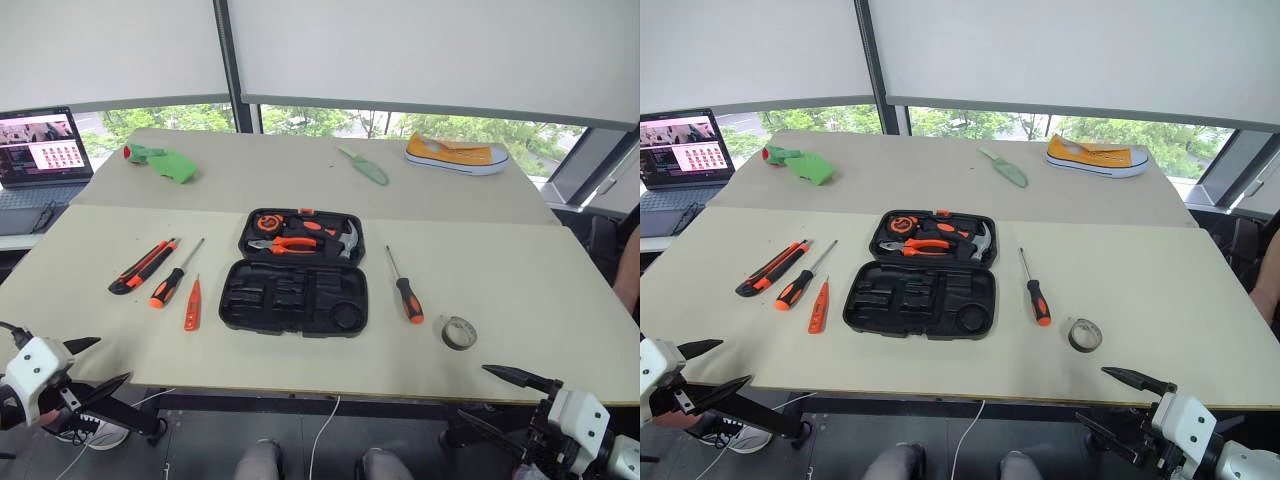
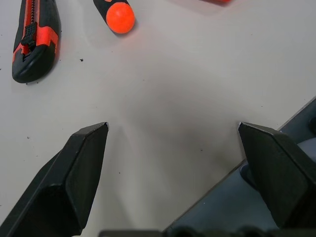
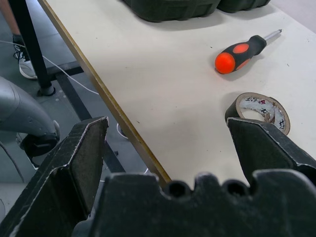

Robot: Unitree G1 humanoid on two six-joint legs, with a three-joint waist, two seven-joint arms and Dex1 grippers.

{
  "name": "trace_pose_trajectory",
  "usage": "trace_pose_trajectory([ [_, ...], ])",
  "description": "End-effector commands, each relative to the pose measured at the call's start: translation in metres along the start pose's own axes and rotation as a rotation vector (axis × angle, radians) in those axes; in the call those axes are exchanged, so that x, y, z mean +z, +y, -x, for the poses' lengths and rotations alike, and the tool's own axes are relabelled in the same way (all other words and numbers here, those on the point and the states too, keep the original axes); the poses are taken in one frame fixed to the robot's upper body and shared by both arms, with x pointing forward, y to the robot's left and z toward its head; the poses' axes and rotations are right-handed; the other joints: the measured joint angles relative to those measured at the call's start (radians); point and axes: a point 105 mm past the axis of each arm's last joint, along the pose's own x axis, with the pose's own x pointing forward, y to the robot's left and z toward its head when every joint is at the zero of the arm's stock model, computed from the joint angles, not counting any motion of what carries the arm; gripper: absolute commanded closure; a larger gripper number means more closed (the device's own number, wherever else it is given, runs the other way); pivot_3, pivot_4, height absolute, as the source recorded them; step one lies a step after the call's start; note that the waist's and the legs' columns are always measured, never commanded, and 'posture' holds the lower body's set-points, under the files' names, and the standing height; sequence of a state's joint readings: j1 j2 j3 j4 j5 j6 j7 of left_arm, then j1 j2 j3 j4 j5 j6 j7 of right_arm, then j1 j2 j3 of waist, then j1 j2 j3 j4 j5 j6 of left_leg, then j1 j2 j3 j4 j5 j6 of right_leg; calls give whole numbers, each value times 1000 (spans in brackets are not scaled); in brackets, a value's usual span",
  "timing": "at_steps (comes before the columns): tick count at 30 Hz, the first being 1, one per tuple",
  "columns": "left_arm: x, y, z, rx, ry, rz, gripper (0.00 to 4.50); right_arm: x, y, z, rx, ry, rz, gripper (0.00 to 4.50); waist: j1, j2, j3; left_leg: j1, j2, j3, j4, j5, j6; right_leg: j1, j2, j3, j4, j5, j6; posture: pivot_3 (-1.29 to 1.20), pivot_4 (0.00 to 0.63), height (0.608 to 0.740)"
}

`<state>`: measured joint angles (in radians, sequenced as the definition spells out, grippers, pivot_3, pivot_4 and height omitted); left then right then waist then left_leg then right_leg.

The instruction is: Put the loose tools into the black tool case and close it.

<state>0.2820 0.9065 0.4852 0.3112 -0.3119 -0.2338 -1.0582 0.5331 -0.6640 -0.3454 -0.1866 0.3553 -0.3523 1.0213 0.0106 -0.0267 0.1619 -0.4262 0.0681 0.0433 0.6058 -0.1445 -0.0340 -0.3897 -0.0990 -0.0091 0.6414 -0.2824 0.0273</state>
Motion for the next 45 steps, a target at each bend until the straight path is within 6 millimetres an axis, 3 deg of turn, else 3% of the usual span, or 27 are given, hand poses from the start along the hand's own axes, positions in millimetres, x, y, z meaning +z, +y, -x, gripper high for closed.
trace_pose_trajectory([
  [1, 8, 8, 3, 84, -69, 129, 0, 19, -7, -10, -20, -101, -30, 24, 0, 0, 0, 0, 0, 0, 0, 0, 0, 0, 0, 0, 0, 0, 0, 0, 150, 740],
  [3, 8, 20, 11, 228, -157, 353, 0, 44, -11, -25, 3, -226, -128, 24, -7, 0, 0, 0, 1, 0, 0, 0, 0, 0, 0, 0, 0, 0, 0, 0, 150, 740],
  [7, -6, 26, 29, 385, -167, 537, 0, 90, -34, -39, -69, -443, -55, 24, -22, -4, 1, 0, 3, 0, 2, 0, 0, 1, 2, 0, 4, 1, -1, 0, 150, 740],
  [11, -21, 18, 42, 442, -137, 682, 0, 116, -35, -52, -36, -523, -5, 24, -20, -6, 0, 1, 3, 0, 1, 0, 0, 0, 3, 0, 2, 1, -1, 0, 150, 740],
  [14, -16, 18, 41, 422, -137, 718, 0, 122, -37, -58, -36, -547, 1, 24, -8, -8, 0, 0, 2, 0, 1, -1, -1, 0, 3, -1, 1, 0, -1, 0, 150, 740],
  [18, 26, 35, 12, 349, -168, 706, 0, 119, -33, -66, -18, -543, 3, 24, 14, -10, -1, 0, 2, 0, 2, -1, -1, 0, 2, -2, 1, 0, -1, 0, 150, 740],
  [24, 66, 46, -37, 242, -66, 619, 0, 114, -30, -72, 2, -532, 12, 24, 12, -11, -2, -1, 3, 3, 3, -1, -2, 0, 1, -2, 1, 2, -2, 0, 150, 740],
  [30, 74, 60, -78, 230, 48, 553, 0, 112, -33, -73, 3, -528, 27, 24, -4, -11, -2, -4, 3, 3, 2, 2, 3, 0, 6, 1, 4, 7, 3, 0, 150, 740],
  [34, 76, 56, -103, 174, 71, 546, 0, 110, -32, -71, -4, -525, 32, 24, -8, -11, -2, -5, 4, 3, 1, 4, 7, -1, 8, 2, 5, 6, -1, 0, 150, 740],
  [37, 70, 56, -112, 168, 114, 557, 725, 110, -31, -69, -15, -521, 37, 0, -6, -12, -2, -5, 4, 3, 1, 4, 7, -1, 8, 2, 5, 6, -1, 0, 150, 740],
  [40, 70, 56, -114, 145, 116, 555, 1856, 110, -31, -66, -31, -517, 42, 0, -3, -12, -2, -5, 4, 3, 2, 4, 7, 0, 7, 2, 5, 4, 2, 0, 150, 740],
  [45, 89, 72, -104, 131, -30, 495, 3608, 110, -32, -60, -49, -513, 55, 0, 0, -12, -2, -5, 4, 3, 3, 4, 7, 0, 7, 2, 5, 3, 5, 0, 150, 740],
])
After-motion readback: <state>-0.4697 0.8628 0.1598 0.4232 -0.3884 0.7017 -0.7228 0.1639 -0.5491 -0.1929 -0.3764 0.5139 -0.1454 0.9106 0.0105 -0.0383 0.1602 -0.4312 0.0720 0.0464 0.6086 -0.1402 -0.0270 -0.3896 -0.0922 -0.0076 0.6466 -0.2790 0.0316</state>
